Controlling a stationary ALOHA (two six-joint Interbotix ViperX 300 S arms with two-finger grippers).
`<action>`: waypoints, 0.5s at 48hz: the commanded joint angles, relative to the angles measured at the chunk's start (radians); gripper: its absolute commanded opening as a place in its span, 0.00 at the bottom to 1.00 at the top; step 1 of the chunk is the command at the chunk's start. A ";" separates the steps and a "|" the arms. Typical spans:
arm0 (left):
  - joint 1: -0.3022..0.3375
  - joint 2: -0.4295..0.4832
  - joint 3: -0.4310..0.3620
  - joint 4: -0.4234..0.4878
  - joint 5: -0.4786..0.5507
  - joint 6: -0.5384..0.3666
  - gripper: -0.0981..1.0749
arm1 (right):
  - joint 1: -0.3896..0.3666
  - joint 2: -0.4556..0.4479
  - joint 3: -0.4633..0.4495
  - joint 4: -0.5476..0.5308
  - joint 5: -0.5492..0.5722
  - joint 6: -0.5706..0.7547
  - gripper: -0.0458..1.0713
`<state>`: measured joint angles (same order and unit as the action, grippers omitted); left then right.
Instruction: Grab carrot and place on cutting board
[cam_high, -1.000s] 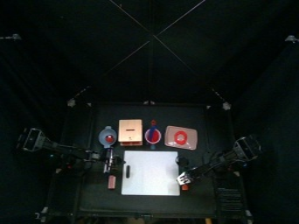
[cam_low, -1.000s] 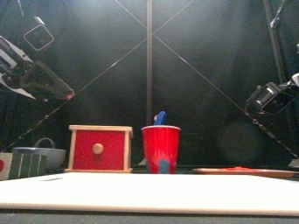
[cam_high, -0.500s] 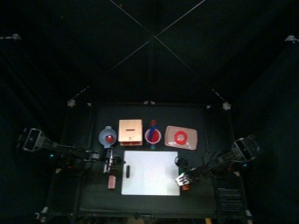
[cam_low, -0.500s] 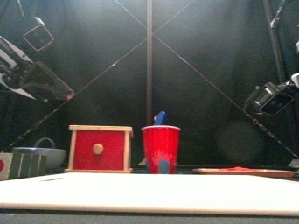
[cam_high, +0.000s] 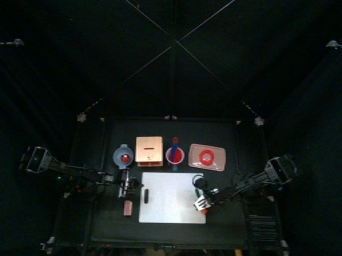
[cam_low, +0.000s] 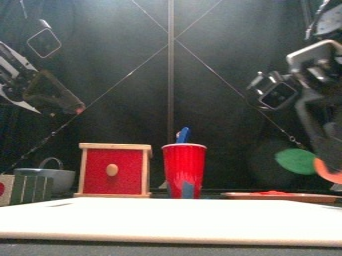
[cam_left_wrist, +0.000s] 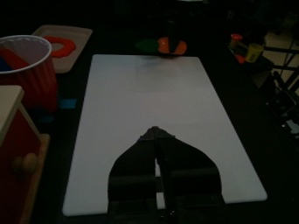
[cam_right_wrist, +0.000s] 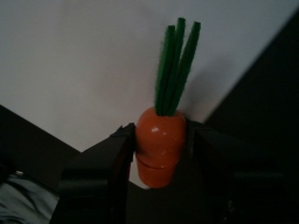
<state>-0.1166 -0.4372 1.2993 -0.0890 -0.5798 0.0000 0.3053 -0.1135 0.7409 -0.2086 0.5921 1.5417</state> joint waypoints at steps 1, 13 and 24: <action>0.008 -0.003 -0.015 0.000 -0.003 0.002 0.33 | -0.044 -0.011 -0.060 -0.026 -0.035 0.003 0.59; 0.021 -0.002 -0.012 -0.002 -0.003 -0.002 0.33 | -0.158 0.103 -0.141 -0.040 -0.190 -0.005 0.59; 0.025 -0.003 -0.009 0.002 -0.003 0.005 0.33 | -0.195 0.213 -0.230 -0.035 -0.241 0.005 0.59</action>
<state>-0.0966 -0.4372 1.2977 -0.0890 -0.5783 0.0031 0.1197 0.1012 0.5538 -0.2470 0.3605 1.5463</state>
